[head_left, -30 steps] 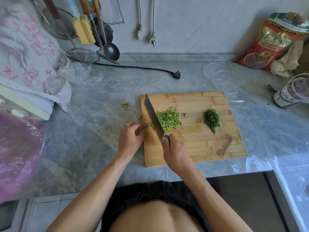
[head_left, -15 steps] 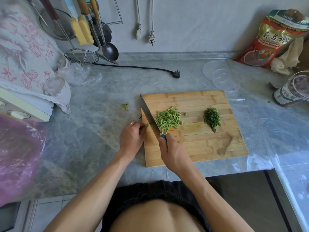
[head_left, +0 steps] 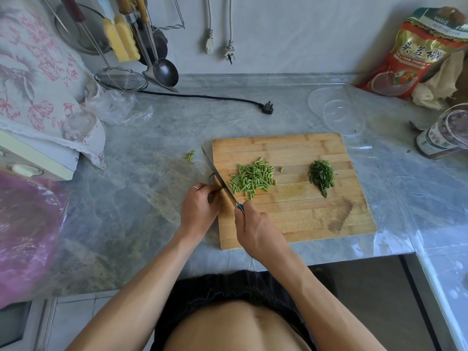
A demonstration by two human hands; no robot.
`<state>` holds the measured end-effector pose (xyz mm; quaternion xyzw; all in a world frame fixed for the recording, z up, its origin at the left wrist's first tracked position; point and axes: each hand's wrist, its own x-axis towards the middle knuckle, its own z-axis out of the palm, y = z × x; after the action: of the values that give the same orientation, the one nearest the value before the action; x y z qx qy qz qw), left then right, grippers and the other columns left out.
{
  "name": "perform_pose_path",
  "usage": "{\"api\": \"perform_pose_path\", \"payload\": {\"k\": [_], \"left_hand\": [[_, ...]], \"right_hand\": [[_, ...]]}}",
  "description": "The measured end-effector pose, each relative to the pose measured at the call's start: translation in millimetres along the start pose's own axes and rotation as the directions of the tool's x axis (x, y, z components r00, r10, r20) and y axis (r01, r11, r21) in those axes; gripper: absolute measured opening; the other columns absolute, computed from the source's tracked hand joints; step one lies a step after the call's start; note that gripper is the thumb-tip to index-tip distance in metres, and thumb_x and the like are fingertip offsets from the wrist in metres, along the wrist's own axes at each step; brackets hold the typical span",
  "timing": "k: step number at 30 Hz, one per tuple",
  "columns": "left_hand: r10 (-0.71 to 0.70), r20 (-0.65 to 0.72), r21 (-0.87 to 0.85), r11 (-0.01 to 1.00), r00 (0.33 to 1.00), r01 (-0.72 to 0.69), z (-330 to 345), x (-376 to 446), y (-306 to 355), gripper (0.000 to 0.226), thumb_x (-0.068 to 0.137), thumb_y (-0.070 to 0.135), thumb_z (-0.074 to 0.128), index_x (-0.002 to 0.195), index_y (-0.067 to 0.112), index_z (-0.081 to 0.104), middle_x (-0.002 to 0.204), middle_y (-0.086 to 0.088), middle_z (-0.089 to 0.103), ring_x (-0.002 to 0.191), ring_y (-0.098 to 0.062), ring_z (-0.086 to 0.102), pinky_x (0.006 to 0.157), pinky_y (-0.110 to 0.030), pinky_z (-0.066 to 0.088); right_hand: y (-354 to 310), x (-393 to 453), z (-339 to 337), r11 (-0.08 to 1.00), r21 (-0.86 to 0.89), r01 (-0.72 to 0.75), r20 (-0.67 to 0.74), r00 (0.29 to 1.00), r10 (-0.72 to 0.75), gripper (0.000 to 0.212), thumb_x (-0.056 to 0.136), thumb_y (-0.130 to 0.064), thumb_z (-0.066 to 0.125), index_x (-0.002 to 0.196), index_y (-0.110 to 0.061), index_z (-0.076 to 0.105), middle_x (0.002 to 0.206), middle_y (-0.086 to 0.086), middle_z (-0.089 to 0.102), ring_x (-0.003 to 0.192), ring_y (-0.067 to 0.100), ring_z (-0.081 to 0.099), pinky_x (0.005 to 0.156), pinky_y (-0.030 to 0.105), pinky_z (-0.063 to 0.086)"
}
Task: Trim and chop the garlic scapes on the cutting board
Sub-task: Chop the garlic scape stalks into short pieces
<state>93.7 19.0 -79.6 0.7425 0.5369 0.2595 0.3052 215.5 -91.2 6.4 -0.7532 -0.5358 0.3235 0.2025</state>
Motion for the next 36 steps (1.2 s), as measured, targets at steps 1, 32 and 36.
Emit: {"api": "perform_pose_path", "payload": {"k": [1, 32, 36], "left_hand": [[-0.021, -0.013, -0.019, 1.0, 1.0, 0.021, 0.2, -0.7, 1.0, 0.016, 0.087, 0.014, 0.069, 0.101, 0.013, 0.077, 0.088, -0.004, 0.067, 0.076, -0.015, 0.062, 0.066, -0.017, 0.045], [-0.147, -0.05, -0.16, 0.977, 0.988, 0.138, -0.3, -5.3, 23.4, 0.017, 0.081, 0.004, 0.066, 0.081, 0.015, 0.079, 0.075, 0.0, 0.066, 0.071, -0.004, 0.056, 0.063, -0.012, 0.039], [-0.091, -0.043, -0.098, 0.991, 0.995, 0.087, -0.1, -4.2, 17.4, 0.014, 0.083, 0.004, 0.066, 0.083, 0.013, 0.077, 0.078, -0.004, 0.065, 0.071, -0.014, 0.059, 0.063, -0.027, 0.046]], "right_hand": [[-0.4, -0.7, 0.4, 1.0, -0.006, 0.002, 0.001, 1.0, -0.002, 0.027, 0.104, -0.037, 0.032, 0.089, -0.015, 0.035, 0.052, 0.005, 0.044, 0.04, 0.022, 0.036, 0.04, 0.032, 0.026], [-10.9, 24.2, 18.1, 0.986, 0.113, -0.124, -0.028, 0.991, 0.128, 0.027, 0.103, -0.035, 0.031, 0.104, -0.011, 0.042, 0.075, 0.007, 0.054, 0.063, 0.029, 0.052, 0.059, 0.033, 0.039], [-6.3, 19.9, 14.5, 0.948, 0.266, -0.177, -0.055, 0.979, 0.198, 0.021, 0.104, -0.03, 0.032, 0.095, -0.012, 0.04, 0.065, 0.002, 0.049, 0.053, 0.019, 0.043, 0.058, 0.036, 0.037]]}}
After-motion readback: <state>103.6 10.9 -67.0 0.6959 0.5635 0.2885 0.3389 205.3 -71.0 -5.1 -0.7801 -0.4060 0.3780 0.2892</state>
